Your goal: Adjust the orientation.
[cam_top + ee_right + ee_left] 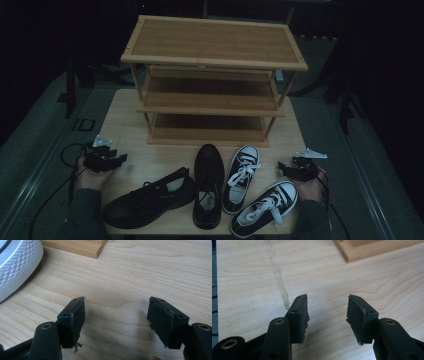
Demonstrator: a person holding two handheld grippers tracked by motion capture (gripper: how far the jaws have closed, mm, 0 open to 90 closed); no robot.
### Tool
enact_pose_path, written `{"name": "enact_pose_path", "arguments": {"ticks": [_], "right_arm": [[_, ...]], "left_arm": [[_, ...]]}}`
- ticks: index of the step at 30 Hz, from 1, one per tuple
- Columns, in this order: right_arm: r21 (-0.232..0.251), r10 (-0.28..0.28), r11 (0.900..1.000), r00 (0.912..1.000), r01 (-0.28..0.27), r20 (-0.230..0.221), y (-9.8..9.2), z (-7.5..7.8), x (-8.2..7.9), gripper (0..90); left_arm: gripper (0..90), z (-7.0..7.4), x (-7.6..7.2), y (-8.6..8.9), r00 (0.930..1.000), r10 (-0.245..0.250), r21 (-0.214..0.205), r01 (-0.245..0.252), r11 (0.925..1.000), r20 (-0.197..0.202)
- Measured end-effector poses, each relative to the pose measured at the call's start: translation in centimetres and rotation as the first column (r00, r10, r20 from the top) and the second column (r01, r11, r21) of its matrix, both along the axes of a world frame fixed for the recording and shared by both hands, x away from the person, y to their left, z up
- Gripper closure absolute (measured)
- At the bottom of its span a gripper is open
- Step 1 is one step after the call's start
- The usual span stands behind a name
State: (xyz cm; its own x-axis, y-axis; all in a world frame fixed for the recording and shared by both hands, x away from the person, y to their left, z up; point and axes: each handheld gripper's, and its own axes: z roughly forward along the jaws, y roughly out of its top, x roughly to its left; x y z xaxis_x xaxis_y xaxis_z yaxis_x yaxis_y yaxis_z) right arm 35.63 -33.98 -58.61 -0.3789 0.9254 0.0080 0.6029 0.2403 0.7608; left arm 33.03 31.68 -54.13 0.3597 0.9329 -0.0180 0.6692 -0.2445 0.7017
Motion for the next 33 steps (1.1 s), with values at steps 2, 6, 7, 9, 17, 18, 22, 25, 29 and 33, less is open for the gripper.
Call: {"name": "enact_pose_path", "arguments": {"ticks": [2,6,7,9,17,18,22,25,29,33], "right_arm": [[0.0,0.0,1.0,1.0,0.0,0.0,0.0,0.0,0.0,30.4],[0.001,-0.001,1.0,1.0,0.001,0.001,0.0,0.0,0.0,30.5],[0.001,-0.001,1.0,1.0,0.001,0.001,0.0,0.0,0.0,30.5],[0.0,-0.001,1.0,1.0,0.001,0.001,0.0,0.0,0.0,30.4],[-0.001,0.0,1.0,1.0,0.0,0.001,0.0,0.0,0.0,30.4],[-0.001,0.0,1.0,1.0,0.0,0.001,0.0,0.0,0.0,30.4],[0.001,0.0,1.0,1.0,0.0,0.001,0.0,0.0,0.0,30.3],[0.005,0.0,1.0,1.0,0.0,0.0,0.0,0.0,0.0,30.3],[0.002,-0.007,1.0,1.0,0.007,0.001,0.0,0.0,0.0,30.6],[0.003,-0.009,1.0,1.0,0.009,0.001,0.0,0.0,0.0,30.6]], "left_arm": [[52.1,0.4,-0.3,-0.3,1.0,-0.008,0.004,0.008,1.0,0.001],[51.9,1.2,-1.0,-0.9,0.9992,-0.041,0.006,0.041,0.9991,-0.003],[51.9,1.3,-1.2,-1.1,0.9988,-0.049,0.008,0.049,0.9988,-0.005],[52.8,1.6,-1.5,-1.4,0.9978,-0.065,0.018,0.065,0.9977,-0.013],[54.2,2.7,-2.9,-1.9,0.9944,-0.105,0.032,0.105,0.9939,-0.014],[53.9,3.0,-3.0,-1.9,0.994,-0.109,0.029,0.109,0.9936,-0.011],[51.9,3.9,-3.6,-2.2,0.9912,-0.132,0.004,0.132,0.9912,-0.004],[51.1,4.3,-3.9,-2.5,0.9888,-0.149,-0.001,0.149,0.9888,-0.006],[51.3,4.8,-4.2,-2.9,0.9863,-0.165,-0.003,0.165,0.9863,-0.009],[51.8,5.1,-4.6,-3.1,0.9838,-0.179,-0.012,0.179,0.9838,-0.01]]}}
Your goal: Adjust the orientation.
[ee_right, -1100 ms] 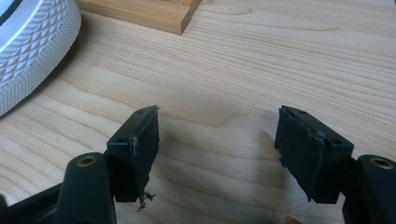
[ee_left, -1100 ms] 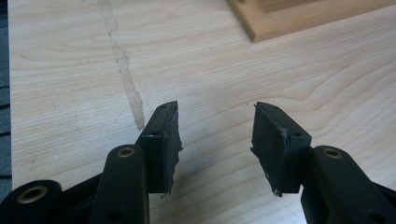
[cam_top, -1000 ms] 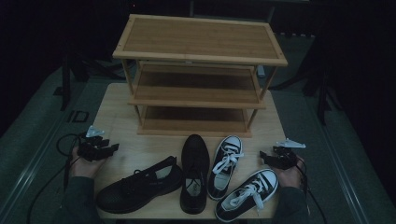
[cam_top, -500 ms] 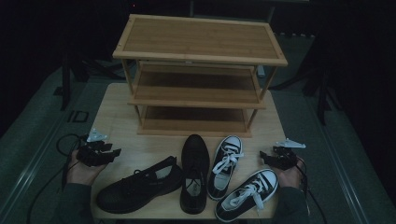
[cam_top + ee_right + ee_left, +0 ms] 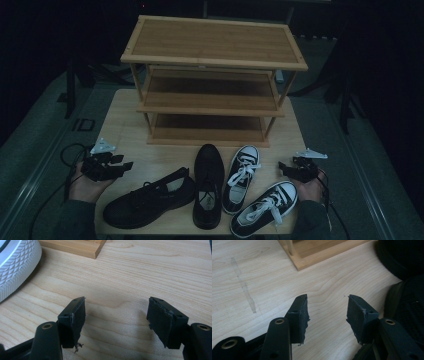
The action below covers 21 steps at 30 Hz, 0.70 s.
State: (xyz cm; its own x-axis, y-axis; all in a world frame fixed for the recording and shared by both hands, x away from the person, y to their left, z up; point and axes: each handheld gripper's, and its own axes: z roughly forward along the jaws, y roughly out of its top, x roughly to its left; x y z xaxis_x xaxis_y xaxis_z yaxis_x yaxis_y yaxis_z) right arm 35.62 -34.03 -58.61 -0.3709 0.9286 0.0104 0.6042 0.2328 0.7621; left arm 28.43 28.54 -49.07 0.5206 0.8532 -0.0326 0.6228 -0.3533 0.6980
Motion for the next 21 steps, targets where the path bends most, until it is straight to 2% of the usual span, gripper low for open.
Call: {"name": "enact_pose_path", "arguments": {"ticks": [15,21], "right_arm": [[0.001,-0.001,1.0,1.0,0.001,0.0,0.0,0.0,0.0,30.5],[0.002,0.0,1.0,1.0,0.0,-0.001,0.0,0.0,0.0,30.3]], "left_arm": [[49.8,0.9,-1.5,0.3,0.9998,-0.003,-0.012,0.003,0.9999,0.02],[49.9,1.1,-1.9,0.2,0.9999,-0.012,-0.002,0.012,0.9999,0.005]]}}
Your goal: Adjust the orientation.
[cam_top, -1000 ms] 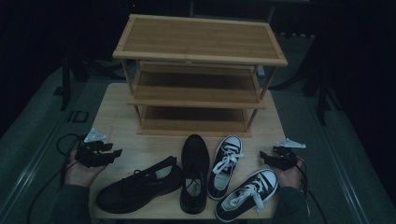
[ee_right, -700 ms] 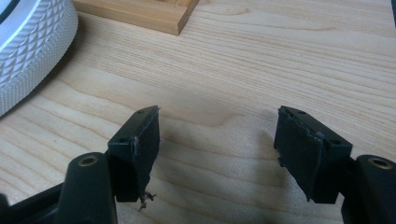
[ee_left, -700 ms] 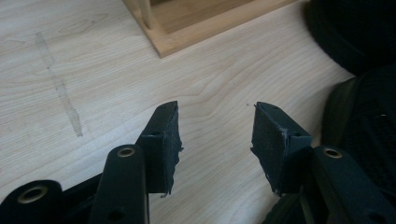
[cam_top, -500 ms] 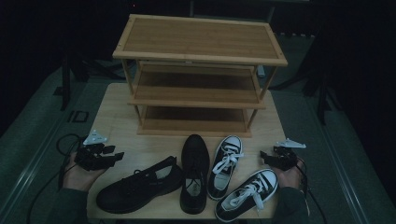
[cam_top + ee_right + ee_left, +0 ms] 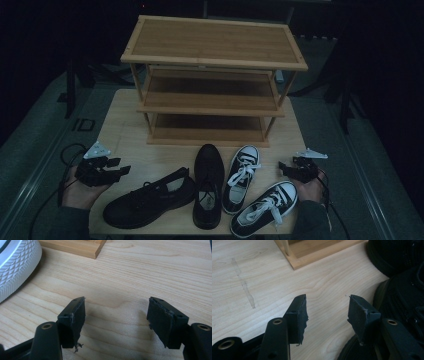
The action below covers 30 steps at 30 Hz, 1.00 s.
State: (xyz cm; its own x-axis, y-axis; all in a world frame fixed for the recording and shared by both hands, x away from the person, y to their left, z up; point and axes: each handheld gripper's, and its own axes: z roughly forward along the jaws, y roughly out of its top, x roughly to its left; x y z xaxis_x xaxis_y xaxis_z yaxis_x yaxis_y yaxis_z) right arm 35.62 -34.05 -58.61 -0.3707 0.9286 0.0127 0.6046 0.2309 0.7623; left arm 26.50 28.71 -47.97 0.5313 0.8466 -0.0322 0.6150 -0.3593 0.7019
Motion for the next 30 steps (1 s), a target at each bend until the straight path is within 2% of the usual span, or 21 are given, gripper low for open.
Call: {"name": "enact_pose_path", "arguments": {"ticks": [6,24,30], "right_arm": [[0.002,0.001,1.0,1.0,-0.001,0.0,0.0,0.0,0.0,30.2],[0.0,0.001,1.0,1.0,-0.001,-0.001,0.0,0.0,0.0,30.1],[0.001,0.001,1.0,1.0,-0.001,0.0,0.0,0.0,0.0,30.1]], "left_arm": [[49.8,0.1,-0.7,-0.2,0.9999,-0.013,0.007,0.013,0.9999,0.003],[50.8,-0.1,-2.3,-0.8,0.9994,-0.027,0.013,0.028,0.9995,-0.023],[53.8,-0.1,-2.7,-1.0,0.9985,-0.041,0.013,0.041,0.9991,-0.037]]}}
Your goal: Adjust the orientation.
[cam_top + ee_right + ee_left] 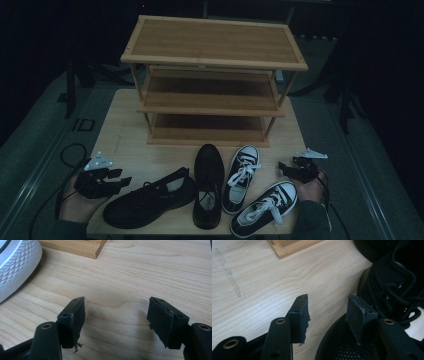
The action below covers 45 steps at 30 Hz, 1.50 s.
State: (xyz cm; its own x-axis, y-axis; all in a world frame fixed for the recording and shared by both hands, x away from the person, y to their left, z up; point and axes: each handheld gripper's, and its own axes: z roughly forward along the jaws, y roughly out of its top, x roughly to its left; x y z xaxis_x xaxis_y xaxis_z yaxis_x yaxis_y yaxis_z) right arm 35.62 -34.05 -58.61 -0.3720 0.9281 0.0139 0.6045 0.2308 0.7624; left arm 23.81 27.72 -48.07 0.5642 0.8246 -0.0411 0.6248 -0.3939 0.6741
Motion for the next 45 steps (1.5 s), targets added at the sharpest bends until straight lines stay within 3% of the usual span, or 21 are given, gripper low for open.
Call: {"name": "enact_pose_path", "arguments": {"ticks": [14,33,40,45], "right_arm": [[-0.002,0.0,1.0,1.0,0.0,-0.001,0.0,0.0,0.0,30.1],[-0.004,-0.004,1.0,1.0,0.004,0.0,0.0,0.0,0.0,30.2],[-0.004,-0.005,1.0,1.0,0.005,0.0,0.0,0.0,0.0,30.1],[-0.004,-0.005,1.0,1.0,0.005,0.0,0.0,0.0,0.0,29.9]], "left_arm": [[56.2,0.0,-0.6,-0.6,0.9996,-0.012,-0.001,0.012,0.9999,-0.025],[58.4,-1.2,-0.9,-1.1,0.9963,-0.032,0.033,0.035,0.9989,-0.08],[65.5,-1.2,-0.9,-1.1,0.9932,-0.056,0.026,0.059,0.9979,-0.103],[77.7,-1.4,-0.8,-1.3,0.9868,-0.09,0.002,0.091,0.9958,-0.135]]}}
